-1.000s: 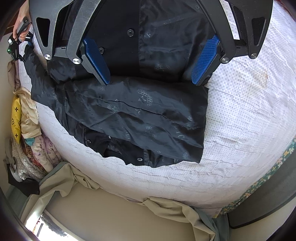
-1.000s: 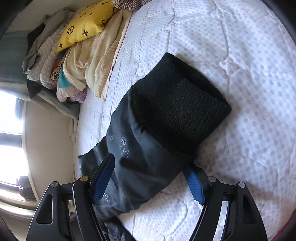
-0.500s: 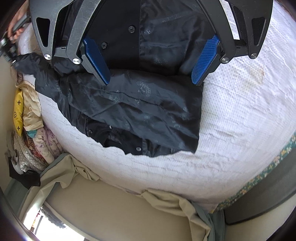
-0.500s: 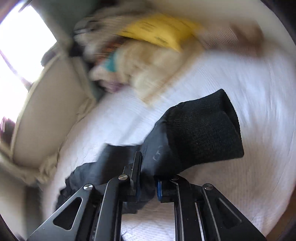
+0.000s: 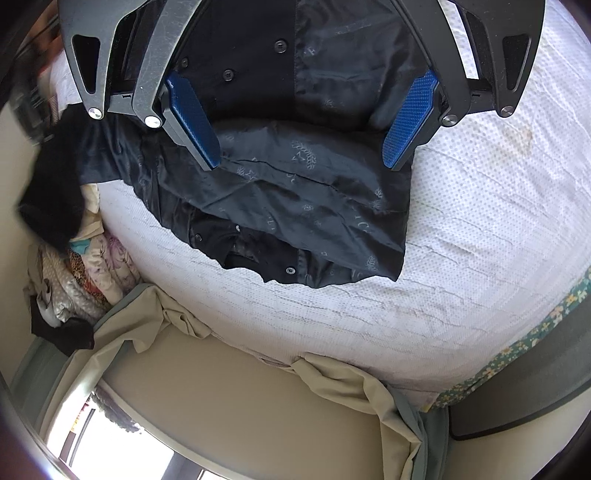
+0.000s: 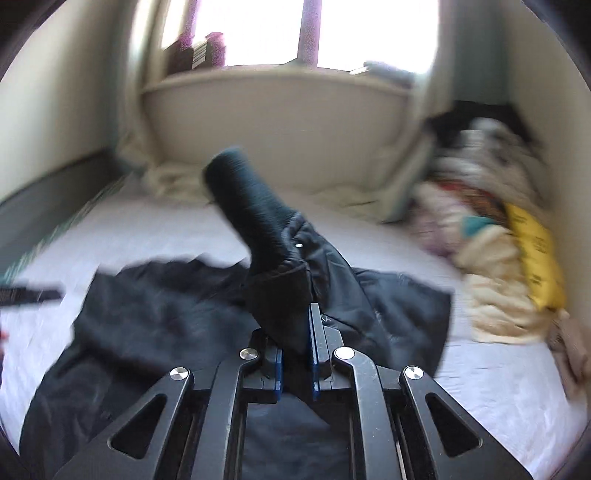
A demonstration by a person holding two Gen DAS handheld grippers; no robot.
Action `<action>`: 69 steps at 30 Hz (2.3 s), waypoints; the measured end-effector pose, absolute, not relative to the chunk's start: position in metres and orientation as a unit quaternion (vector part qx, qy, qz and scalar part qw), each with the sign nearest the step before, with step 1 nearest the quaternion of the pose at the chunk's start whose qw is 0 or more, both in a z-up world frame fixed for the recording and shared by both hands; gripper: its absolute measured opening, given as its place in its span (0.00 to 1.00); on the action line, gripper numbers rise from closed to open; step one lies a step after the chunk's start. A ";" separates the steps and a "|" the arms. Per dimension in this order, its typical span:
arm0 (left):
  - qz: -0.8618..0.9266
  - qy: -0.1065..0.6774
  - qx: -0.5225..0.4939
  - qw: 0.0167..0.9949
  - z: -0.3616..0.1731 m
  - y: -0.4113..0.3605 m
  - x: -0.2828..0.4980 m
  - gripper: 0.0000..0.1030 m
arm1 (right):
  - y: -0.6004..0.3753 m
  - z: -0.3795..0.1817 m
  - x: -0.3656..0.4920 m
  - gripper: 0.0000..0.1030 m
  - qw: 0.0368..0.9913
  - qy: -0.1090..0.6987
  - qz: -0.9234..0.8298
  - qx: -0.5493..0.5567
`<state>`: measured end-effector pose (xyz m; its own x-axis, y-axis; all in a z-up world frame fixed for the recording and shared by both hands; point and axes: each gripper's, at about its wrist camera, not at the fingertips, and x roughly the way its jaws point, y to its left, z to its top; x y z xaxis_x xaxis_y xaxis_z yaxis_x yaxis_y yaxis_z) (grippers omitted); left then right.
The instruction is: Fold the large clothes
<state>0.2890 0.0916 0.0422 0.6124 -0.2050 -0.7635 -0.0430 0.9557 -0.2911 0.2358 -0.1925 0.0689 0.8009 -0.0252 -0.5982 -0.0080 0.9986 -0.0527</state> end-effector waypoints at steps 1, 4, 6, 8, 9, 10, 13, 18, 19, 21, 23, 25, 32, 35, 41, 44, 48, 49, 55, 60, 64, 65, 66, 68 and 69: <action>-0.046 0.439 -0.144 0.886 0.042 0.092 0.290 0.88 | -0.178 0.062 0.239 0.06 0.945 0.325 0.010 -0.036; -0.049 0.442 -0.151 0.883 0.040 0.090 0.292 0.88 | -0.133 0.030 0.251 0.06 0.932 0.349 0.045 -0.082; -0.049 0.445 -0.150 0.882 0.038 0.088 0.293 0.89 | -0.110 0.008 0.257 0.06 0.923 0.366 0.059 -0.101; -0.049 0.449 -0.146 0.880 0.035 0.086 0.295 0.89 | -0.094 -0.014 0.265 0.06 0.914 0.383 0.065 -0.117; -0.049 0.451 -0.144 0.879 0.033 0.085 0.296 0.89 | -0.088 -0.028 0.268 0.06 0.908 0.392 0.066 -0.131; -0.049 0.455 -0.140 0.878 0.031 0.084 0.297 0.89 | -0.083 -0.040 0.271 0.06 0.900 0.405 0.069 -0.145; -0.047 0.467 -0.135 0.873 0.021 0.082 0.301 0.89 | -0.076 -0.063 0.277 0.11 0.879 0.446 0.078 -0.149; -0.043 0.484 -0.140 0.863 0.007 0.081 0.308 0.89 | -0.089 -0.049 0.269 0.66 0.872 0.463 0.134 -0.080; -0.042 0.486 -0.139 0.862 0.005 0.081 0.309 0.89 | -0.096 -0.039 0.267 0.69 0.875 0.457 0.145 -0.057; -0.037 0.491 -0.137 0.860 0.000 0.080 0.312 0.89 | -0.111 -0.020 0.266 0.70 0.878 0.449 0.166 -0.017; -0.040 0.499 -0.136 0.855 -0.006 0.078 0.314 0.89 | -0.137 0.002 0.267 0.75 0.887 0.431 0.165 0.028; -0.056 0.512 -0.142 0.845 -0.014 0.072 0.317 0.88 | -0.169 0.018 0.271 0.76 0.899 0.413 0.133 0.061; -0.133 0.596 -0.175 0.773 -0.055 0.037 0.343 0.71 | -0.256 0.029 0.290 0.76 0.902 0.400 0.047 0.155; -0.144 0.606 -0.185 0.760 -0.065 0.029 0.354 0.70 | -0.275 0.024 0.291 0.76 0.899 0.401 0.035 0.172; -0.180 0.610 -0.249 0.731 -0.080 0.022 0.364 0.39 | -0.306 0.009 0.289 0.76 0.887 0.419 0.008 0.195; -0.198 0.606 -0.263 0.724 -0.083 0.017 0.368 0.21 | -0.314 0.004 0.290 0.76 0.882 0.423 0.002 0.208; -0.197 0.593 -0.260 0.736 -0.077 0.011 0.372 0.15 | -0.318 0.000 0.293 0.76 0.879 0.424 0.000 0.218; -0.196 0.585 -0.257 0.744 -0.072 0.010 0.372 0.14 | -0.318 -0.001 0.294 0.76 0.879 0.424 -0.002 0.218; -0.192 0.527 -0.260 0.786 -0.024 0.029 0.370 0.13 | -0.321 -0.003 0.296 0.76 0.878 0.422 -0.013 0.223; -0.157 0.490 -0.251 0.820 0.006 0.060 0.356 0.13 | -0.321 -0.002 0.296 0.76 0.882 0.419 -0.017 0.217; -0.119 0.494 -0.248 0.825 0.014 0.084 0.346 0.13 | -0.322 -0.003 0.298 0.76 0.880 0.422 -0.019 0.216; -0.115 0.497 -0.241 0.826 0.014 0.087 0.340 0.13 | -0.322 -0.003 0.299 0.76 0.880 0.422 -0.019 0.215; -0.113 0.502 -0.231 0.826 0.015 0.087 0.335 0.13 | -0.321 -0.003 0.299 0.76 0.881 0.422 -0.019 0.214; -0.114 0.514 -0.214 0.823 0.014 0.085 0.328 0.13 | -0.321 -0.002 0.300 0.76 0.882 0.422 -0.019 0.209; -0.114 0.520 -0.210 0.820 0.011 0.085 0.325 0.13 | -0.320 -0.002 0.300 0.76 0.882 0.422 -0.019 0.207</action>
